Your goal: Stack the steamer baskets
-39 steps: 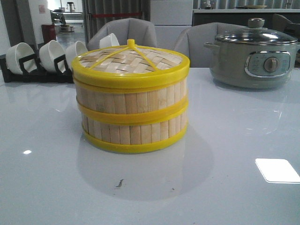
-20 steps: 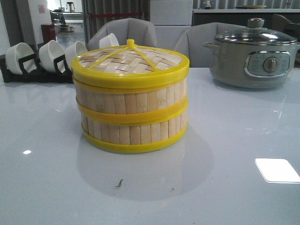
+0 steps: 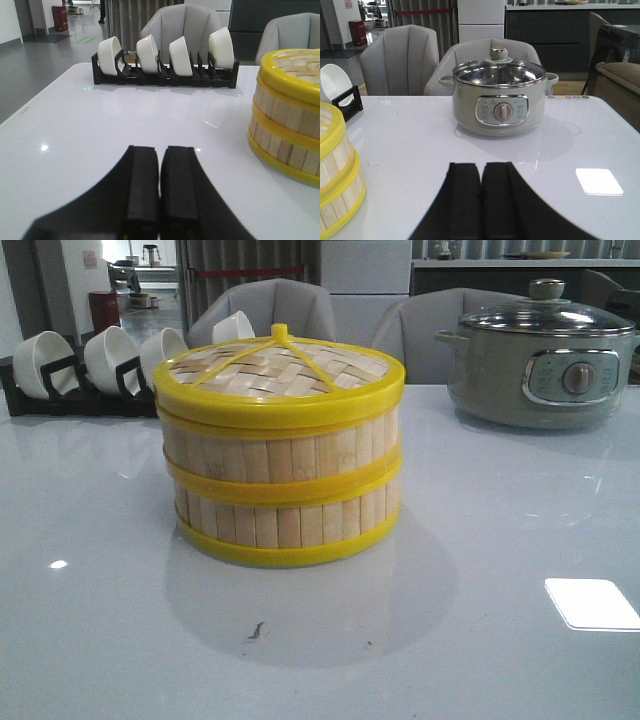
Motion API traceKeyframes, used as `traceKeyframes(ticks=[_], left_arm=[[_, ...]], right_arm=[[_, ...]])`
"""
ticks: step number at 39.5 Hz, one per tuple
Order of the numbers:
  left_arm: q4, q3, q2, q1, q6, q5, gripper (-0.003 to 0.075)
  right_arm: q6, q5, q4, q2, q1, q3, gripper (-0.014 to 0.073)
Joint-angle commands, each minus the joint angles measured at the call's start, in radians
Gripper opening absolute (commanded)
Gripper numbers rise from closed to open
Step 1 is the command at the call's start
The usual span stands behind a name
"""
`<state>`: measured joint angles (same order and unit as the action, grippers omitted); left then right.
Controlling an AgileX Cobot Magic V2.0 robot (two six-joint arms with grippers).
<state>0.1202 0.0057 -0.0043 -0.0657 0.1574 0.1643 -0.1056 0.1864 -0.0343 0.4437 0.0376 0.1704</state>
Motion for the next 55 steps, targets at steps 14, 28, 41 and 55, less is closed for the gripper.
traceKeyframes(ticks=[14, 28, 41, 55], left_arm=[[0.029, 0.002, -0.012, 0.001, -0.063, -0.084, 0.0087], [0.029, 0.002, -0.012, 0.001, -0.063, -0.084, 0.0087], [0.029, 0.002, -0.012, 0.001, -0.063, -0.084, 0.0087], [0.029, 0.002, -0.012, 0.001, -0.063, -0.084, 0.0087]], right_arm=[[0.012, 0.087, -0.005, 0.002, 0.005, 0.03, 0.0056], [0.012, 0.087, -0.005, 0.002, 0.005, 0.03, 0.0056], [0.012, 0.087, -0.005, 0.002, 0.005, 0.03, 0.0056], [0.012, 0.073, -0.005, -0.003, 0.006, 0.03, 0.0056]])
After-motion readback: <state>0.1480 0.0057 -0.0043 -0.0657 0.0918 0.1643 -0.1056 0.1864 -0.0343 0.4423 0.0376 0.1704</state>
